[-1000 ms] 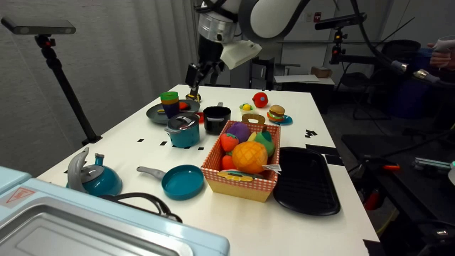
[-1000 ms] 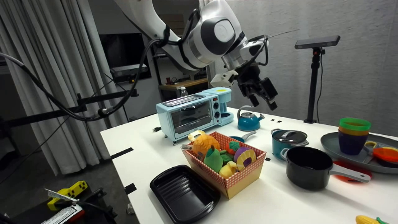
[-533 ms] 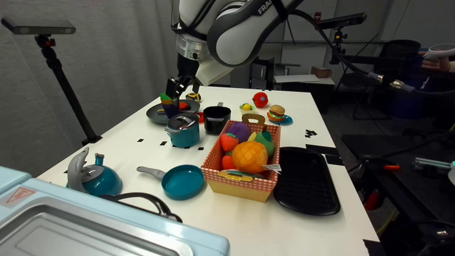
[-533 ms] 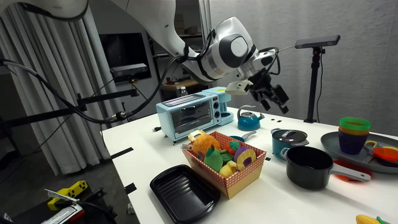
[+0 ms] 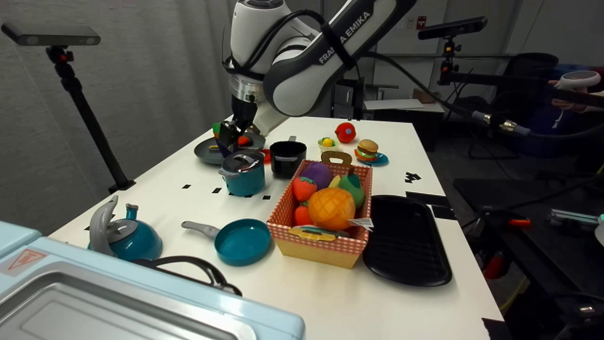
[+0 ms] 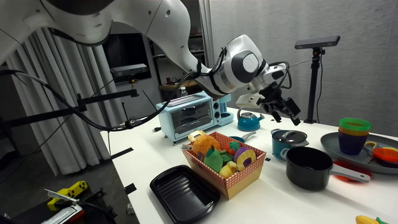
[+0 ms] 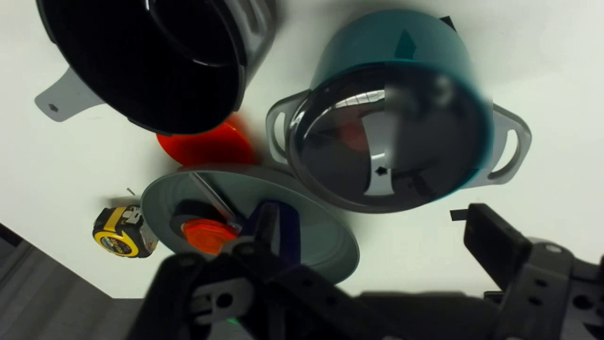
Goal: Pick the lid from the blue pot and put it on the black pot
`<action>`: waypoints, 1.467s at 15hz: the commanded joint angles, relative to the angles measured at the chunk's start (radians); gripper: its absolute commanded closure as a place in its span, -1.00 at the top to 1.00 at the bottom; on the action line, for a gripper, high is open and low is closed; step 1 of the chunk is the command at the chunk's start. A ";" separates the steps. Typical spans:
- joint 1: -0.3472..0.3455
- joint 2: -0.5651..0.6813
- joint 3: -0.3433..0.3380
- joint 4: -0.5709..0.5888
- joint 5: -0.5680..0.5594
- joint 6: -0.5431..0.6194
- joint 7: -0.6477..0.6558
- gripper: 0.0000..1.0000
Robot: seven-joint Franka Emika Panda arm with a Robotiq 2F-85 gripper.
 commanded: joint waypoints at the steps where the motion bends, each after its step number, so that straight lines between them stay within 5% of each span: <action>1: 0.009 0.085 -0.025 0.101 0.054 -0.005 -0.012 1.00; 13: 0.013 0.162 -0.031 0.170 0.100 -0.016 -0.004 0.95; 14: 0.014 0.165 -0.031 0.172 0.100 -0.017 -0.004 0.81; 15: 0.016 0.167 -0.032 0.174 0.101 -0.019 -0.002 0.45; 16: 0.016 0.169 -0.032 0.177 0.102 -0.020 -0.001 0.43; 22: 0.019 0.164 -0.037 0.177 0.105 -0.023 0.005 -0.50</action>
